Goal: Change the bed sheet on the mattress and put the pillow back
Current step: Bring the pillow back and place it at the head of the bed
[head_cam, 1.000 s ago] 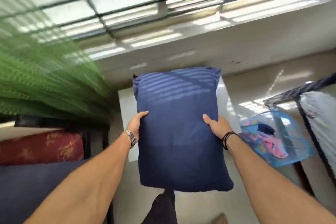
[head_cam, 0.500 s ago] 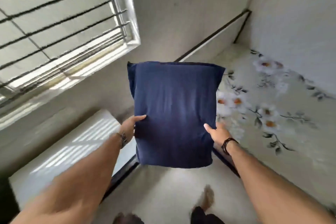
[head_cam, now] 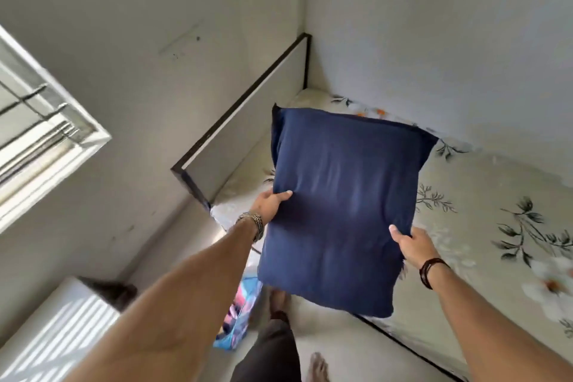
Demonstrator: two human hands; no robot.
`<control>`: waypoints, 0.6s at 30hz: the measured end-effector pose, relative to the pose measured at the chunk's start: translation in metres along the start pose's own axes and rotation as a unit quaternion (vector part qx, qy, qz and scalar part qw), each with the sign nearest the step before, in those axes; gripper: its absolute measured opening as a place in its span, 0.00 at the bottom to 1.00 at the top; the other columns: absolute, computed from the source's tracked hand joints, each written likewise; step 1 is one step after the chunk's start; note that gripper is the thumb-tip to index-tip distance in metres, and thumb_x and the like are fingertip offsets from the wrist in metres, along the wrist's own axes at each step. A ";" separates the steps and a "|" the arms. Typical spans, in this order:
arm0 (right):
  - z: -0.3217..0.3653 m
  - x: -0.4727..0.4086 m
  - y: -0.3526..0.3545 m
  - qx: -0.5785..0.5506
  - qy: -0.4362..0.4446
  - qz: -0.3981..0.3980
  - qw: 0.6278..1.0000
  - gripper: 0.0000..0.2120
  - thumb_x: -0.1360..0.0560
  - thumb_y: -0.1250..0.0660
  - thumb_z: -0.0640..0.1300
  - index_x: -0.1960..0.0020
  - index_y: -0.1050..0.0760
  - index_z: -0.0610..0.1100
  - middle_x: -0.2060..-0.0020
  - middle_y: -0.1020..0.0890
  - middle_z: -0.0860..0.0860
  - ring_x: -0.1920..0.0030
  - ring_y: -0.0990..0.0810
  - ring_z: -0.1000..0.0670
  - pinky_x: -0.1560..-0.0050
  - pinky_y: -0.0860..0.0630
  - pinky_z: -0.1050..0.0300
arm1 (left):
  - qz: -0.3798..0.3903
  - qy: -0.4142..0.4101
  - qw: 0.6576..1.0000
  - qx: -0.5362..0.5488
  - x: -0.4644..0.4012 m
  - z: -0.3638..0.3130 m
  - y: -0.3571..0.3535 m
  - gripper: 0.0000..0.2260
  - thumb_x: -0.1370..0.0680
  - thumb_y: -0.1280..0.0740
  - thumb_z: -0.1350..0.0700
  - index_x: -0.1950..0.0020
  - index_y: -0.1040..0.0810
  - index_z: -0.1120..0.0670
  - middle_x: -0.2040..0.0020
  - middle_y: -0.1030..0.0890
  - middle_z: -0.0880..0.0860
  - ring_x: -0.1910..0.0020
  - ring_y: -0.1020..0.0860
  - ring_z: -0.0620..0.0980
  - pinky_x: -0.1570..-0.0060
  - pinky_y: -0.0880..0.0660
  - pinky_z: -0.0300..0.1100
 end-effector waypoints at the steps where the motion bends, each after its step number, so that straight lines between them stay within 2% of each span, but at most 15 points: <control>1: 0.002 -0.013 0.001 -0.010 -0.006 -0.001 1.000 0.16 0.20 0.32 0.52 0.42 0.18 0.40 0.46 0.15 0.41 0.45 0.18 0.39 0.44 0.21 0.47 | 0.007 -0.003 1.000 -0.003 -0.016 -0.011 -0.009 0.14 0.23 0.26 0.56 0.38 0.16 0.56 0.44 0.14 0.53 0.43 0.16 0.51 0.35 0.23 0.46; 6: 0.033 -0.092 -0.018 -0.075 -0.053 0.006 0.996 0.13 0.19 0.32 0.51 0.42 0.18 0.42 0.47 0.15 0.43 0.44 0.17 0.39 0.38 0.22 0.41 | 0.011 0.006 0.999 -0.033 -0.109 -0.067 -0.022 0.15 0.24 0.26 0.53 0.38 0.16 0.55 0.45 0.14 0.51 0.45 0.16 0.51 0.38 0.22 0.46; 9: 0.060 -0.141 -0.047 -0.114 -0.082 0.006 0.990 0.14 0.19 0.32 0.47 0.39 0.19 0.39 0.46 0.16 0.43 0.46 0.18 0.41 0.40 0.22 0.44 | 0.016 0.005 0.997 -0.075 -0.174 -0.103 -0.015 0.18 0.26 0.26 0.48 0.38 0.16 0.52 0.45 0.14 0.49 0.45 0.16 0.50 0.35 0.22 0.50; 12: 0.099 -0.187 -0.076 -0.143 -0.091 0.008 0.985 0.14 0.19 0.32 0.48 0.39 0.19 0.39 0.46 0.16 0.43 0.46 0.18 0.41 0.41 0.22 0.46 | 0.008 -0.013 0.996 -0.086 -0.234 -0.148 -0.005 0.16 0.22 0.27 0.52 0.35 0.18 0.53 0.44 0.15 0.50 0.43 0.17 0.51 0.35 0.23 0.49; 15: 0.133 -0.234 -0.102 -0.164 -0.103 0.011 0.981 0.17 0.20 0.31 0.52 0.41 0.20 0.39 0.47 0.16 0.43 0.47 0.18 0.42 0.45 0.23 0.48 | -0.016 -0.042 0.993 -0.105 -0.302 -0.190 0.006 0.18 0.22 0.28 0.55 0.33 0.20 0.57 0.42 0.17 0.51 0.42 0.19 0.51 0.37 0.25 0.43; 16: 0.145 -0.247 -0.109 -0.175 -0.101 0.010 0.979 0.16 0.20 0.31 0.53 0.42 0.19 0.40 0.48 0.16 0.43 0.48 0.17 0.42 0.46 0.22 0.48 | -0.020 -0.043 0.991 -0.123 -0.322 -0.201 0.009 0.19 0.22 0.28 0.54 0.32 0.21 0.58 0.41 0.18 0.51 0.41 0.20 0.51 0.38 0.26 0.42; 18: 0.161 -0.274 -0.127 -0.196 -0.094 0.026 0.976 0.12 0.20 0.31 0.54 0.44 0.20 0.45 0.50 0.15 0.46 0.49 0.16 0.43 0.46 0.19 0.43 | -0.052 -0.038 0.982 -0.179 -0.366 -0.210 0.023 0.27 0.24 0.27 0.46 0.28 0.24 0.55 0.36 0.20 0.53 0.35 0.22 0.56 0.33 0.27 0.47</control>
Point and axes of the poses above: each hand's wrist, its own x-axis away from the middle knuckle, its own y-axis out of the back of the hand, z = x × y, the point moved 7 cm from there along -x, towards the middle knuckle
